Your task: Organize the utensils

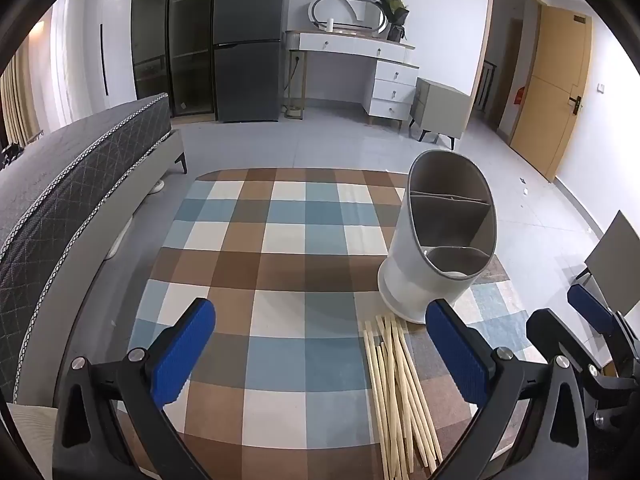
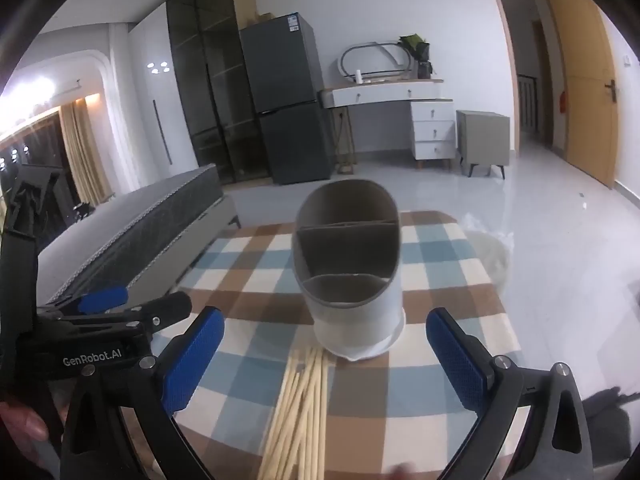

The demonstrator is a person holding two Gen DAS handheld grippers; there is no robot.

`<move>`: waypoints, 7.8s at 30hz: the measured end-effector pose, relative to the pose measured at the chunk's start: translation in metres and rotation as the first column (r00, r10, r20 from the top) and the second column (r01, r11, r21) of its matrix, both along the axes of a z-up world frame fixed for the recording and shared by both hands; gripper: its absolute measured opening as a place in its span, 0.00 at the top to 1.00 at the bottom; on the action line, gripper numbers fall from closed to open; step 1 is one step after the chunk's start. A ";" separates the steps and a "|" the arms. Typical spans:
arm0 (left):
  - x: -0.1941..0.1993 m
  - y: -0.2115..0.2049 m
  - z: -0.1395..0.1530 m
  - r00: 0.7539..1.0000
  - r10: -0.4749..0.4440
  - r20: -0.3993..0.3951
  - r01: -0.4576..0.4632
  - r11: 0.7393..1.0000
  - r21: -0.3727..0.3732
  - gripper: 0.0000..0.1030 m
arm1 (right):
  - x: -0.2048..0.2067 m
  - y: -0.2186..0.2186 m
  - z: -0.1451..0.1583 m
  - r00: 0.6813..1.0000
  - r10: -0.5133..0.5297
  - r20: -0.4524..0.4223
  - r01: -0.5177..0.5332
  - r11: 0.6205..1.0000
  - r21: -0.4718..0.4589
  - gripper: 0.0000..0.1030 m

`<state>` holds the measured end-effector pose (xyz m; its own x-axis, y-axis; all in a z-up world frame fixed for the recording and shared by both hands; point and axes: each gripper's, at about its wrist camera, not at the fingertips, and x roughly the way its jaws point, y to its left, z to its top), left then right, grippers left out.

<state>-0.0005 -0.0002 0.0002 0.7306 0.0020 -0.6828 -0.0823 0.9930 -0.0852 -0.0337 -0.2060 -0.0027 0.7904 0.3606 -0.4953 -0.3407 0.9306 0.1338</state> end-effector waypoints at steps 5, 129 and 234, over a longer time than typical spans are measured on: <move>0.000 0.000 0.000 1.000 0.001 -0.006 -0.001 1.000 -0.005 0.01 | -0.001 -0.002 0.002 1.000 -0.017 0.024 0.017 1.000 -0.005 0.01; 0.049 0.031 -0.089 0.916 0.056 -0.398 -0.099 0.991 -0.088 0.01 | 0.110 0.067 -0.126 0.839 -0.034 -0.543 -0.204 0.906 -0.371 0.91; 0.175 -0.010 0.102 0.940 -0.113 0.321 0.216 0.927 -0.306 0.99 | 0.177 0.002 0.082 0.897 -0.165 0.410 0.089 0.976 0.198 0.95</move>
<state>0.1742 -0.0102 0.1020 0.8669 -0.3248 -0.3783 0.1593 0.8994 -0.4070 0.1428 -0.2039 0.0796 0.9554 0.2917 -0.0452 -0.2810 0.9456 0.1640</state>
